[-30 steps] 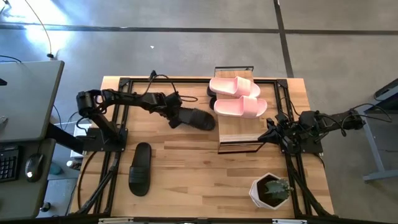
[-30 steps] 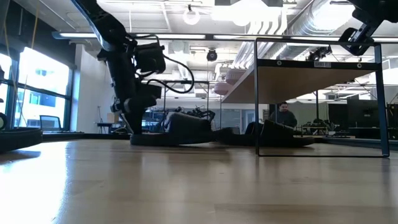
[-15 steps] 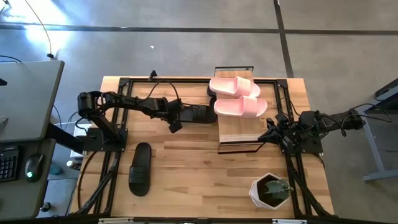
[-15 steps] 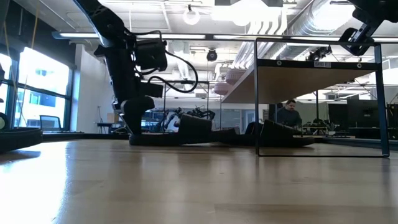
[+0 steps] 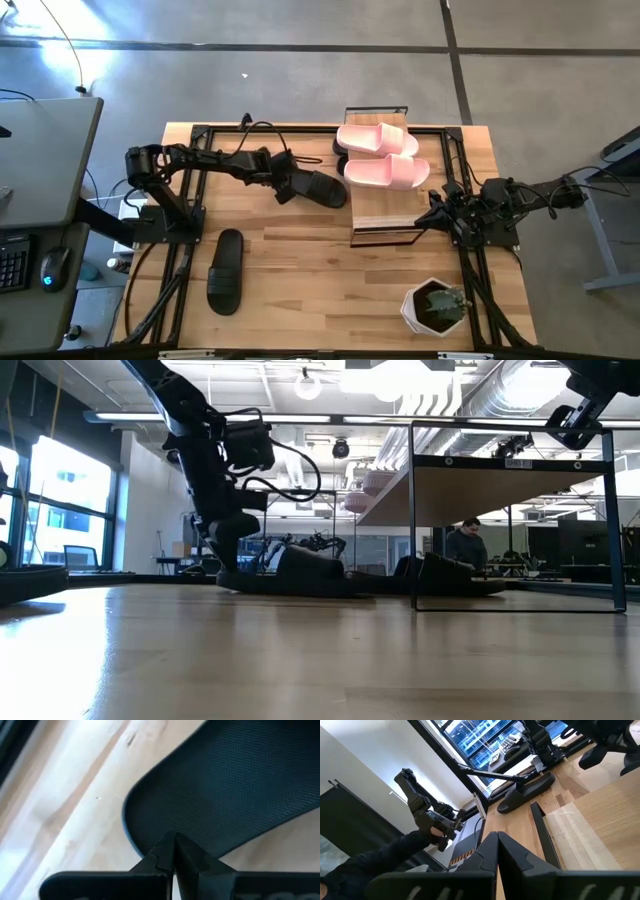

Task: Pick and place slides into the shelf
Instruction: Put the black slide under the shelf

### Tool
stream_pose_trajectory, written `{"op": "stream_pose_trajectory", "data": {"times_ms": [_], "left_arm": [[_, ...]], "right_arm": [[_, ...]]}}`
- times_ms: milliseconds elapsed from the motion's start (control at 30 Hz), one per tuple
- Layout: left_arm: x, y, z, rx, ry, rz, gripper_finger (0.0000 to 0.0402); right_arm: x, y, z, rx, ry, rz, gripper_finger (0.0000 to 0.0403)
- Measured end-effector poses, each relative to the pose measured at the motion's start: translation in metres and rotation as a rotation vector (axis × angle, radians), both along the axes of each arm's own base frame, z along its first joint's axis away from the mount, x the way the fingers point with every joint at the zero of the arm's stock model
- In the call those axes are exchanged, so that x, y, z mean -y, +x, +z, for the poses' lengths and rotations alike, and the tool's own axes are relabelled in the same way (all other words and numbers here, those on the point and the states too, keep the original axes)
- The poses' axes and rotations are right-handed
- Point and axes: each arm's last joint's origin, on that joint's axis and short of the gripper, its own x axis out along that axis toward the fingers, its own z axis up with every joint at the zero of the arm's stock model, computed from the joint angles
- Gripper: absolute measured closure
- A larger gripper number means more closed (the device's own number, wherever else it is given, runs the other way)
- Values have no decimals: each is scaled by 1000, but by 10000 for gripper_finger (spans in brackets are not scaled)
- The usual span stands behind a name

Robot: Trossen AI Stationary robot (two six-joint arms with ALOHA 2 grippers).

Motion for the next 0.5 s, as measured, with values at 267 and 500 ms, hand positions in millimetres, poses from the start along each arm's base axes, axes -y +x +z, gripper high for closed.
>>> {"op": "stream_pose_trajectory", "data": {"times_ms": [267,500], "left_arm": [[7,8,2,61,-25,-48,402],[22,7,17,43,-41,-58,402]], "right_arm": [[0,0,0,3,-10,1,403],[0,0,0,1,-7,2,403]]}}
